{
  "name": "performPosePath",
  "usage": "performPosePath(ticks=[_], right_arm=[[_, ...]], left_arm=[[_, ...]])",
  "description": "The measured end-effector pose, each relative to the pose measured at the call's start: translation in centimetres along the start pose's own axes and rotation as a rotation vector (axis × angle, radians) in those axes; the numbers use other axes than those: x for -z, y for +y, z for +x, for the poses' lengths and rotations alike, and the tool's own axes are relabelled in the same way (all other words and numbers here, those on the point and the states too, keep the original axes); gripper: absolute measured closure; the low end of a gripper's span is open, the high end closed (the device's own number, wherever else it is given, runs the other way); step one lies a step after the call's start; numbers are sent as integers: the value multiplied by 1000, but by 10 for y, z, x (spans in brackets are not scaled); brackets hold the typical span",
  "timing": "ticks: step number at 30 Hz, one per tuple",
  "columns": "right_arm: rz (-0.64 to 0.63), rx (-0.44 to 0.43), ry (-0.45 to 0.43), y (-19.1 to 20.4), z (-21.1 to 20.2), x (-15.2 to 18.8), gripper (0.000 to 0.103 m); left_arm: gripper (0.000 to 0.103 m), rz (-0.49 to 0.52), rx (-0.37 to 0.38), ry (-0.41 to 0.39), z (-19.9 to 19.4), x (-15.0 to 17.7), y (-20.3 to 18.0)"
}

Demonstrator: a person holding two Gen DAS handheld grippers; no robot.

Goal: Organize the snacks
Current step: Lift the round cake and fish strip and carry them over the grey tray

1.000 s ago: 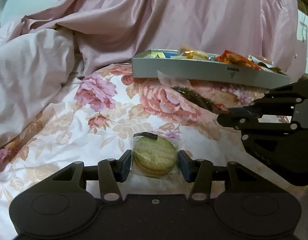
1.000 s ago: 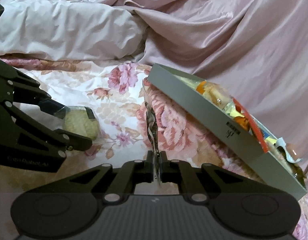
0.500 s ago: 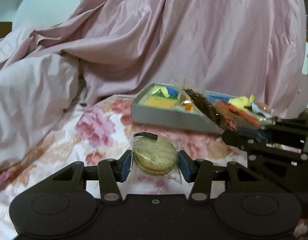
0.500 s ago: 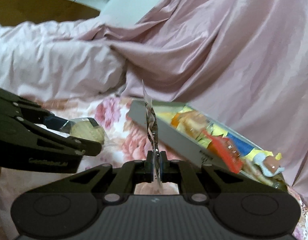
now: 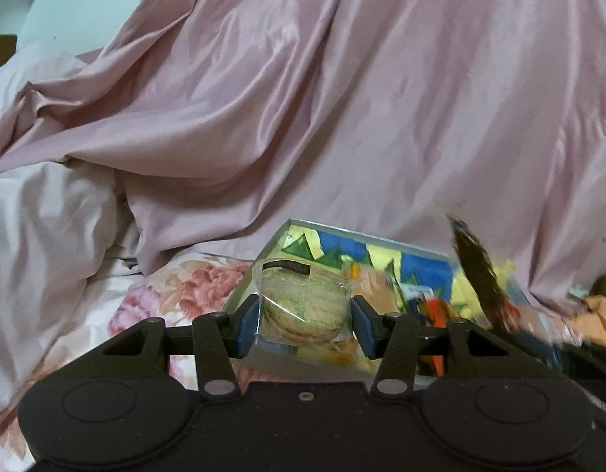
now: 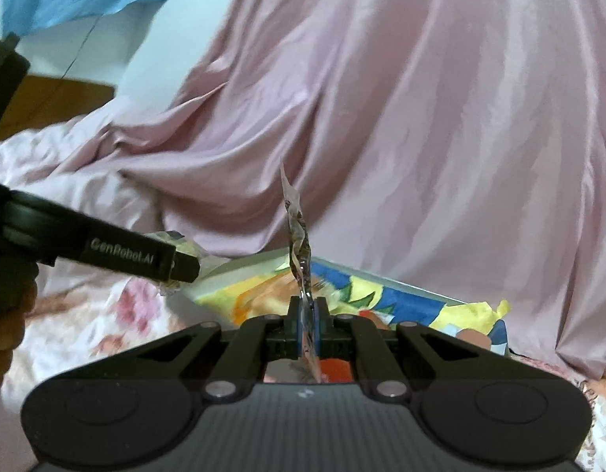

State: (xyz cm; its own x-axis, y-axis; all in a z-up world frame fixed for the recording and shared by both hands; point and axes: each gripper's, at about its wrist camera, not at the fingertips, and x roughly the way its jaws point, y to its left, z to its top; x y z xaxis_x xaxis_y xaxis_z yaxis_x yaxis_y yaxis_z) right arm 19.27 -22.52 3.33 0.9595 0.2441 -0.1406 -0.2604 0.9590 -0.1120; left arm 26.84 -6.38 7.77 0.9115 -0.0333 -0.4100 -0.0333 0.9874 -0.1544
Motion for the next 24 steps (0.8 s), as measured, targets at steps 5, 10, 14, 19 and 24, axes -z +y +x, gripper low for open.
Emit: performPosePath(ticks=[5,10,14,19,24], right_arm=[[60,17,1,-18,22,-1,97],[129,11,21,-27,43,1,97],[175,-1,37,-32,54,4,97],[201,14,44,-31,57,9,97],[229,8,68,-33,61,11,96]], left_arm=[[51,6,-36,18,27,-11,-8],[51,-9,-61,45,51,-12,-14],[51,-45,-81,43,59,-11,-13],[51,-39,-99,53,69,-9,-15],[51,-54,-112,67,75,-5,-15]])
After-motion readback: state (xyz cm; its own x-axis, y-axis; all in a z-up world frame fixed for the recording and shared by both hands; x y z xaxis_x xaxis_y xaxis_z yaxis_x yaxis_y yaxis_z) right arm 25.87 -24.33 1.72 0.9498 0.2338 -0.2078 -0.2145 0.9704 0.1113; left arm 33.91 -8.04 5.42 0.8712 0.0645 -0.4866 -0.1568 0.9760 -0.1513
